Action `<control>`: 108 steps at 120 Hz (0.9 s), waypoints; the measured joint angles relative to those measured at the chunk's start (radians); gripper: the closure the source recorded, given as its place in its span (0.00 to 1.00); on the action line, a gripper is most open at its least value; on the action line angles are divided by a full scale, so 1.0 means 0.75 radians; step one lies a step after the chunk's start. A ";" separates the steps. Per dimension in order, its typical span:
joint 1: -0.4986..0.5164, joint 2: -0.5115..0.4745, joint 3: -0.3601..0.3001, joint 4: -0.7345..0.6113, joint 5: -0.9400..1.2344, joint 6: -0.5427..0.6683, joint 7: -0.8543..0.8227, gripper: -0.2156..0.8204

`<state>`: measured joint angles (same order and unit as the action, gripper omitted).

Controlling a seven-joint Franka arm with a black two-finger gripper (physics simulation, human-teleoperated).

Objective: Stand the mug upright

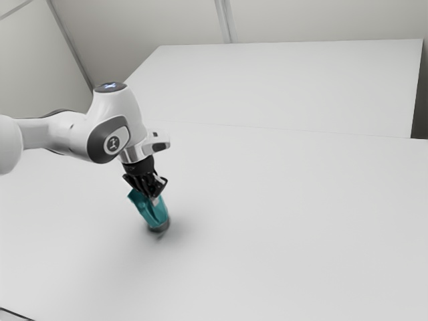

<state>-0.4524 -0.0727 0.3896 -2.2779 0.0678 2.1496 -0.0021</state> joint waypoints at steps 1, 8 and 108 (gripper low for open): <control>0.000 0.001 0.000 0.000 0.000 0.003 -0.001 0.97; -0.001 0.008 0.000 0.000 0.001 0.024 -0.005 0.97; -0.001 0.016 -0.002 -0.018 -0.027 0.087 -0.049 0.59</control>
<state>-0.4532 -0.0607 0.3881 -2.2911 0.0479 2.2146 -0.0389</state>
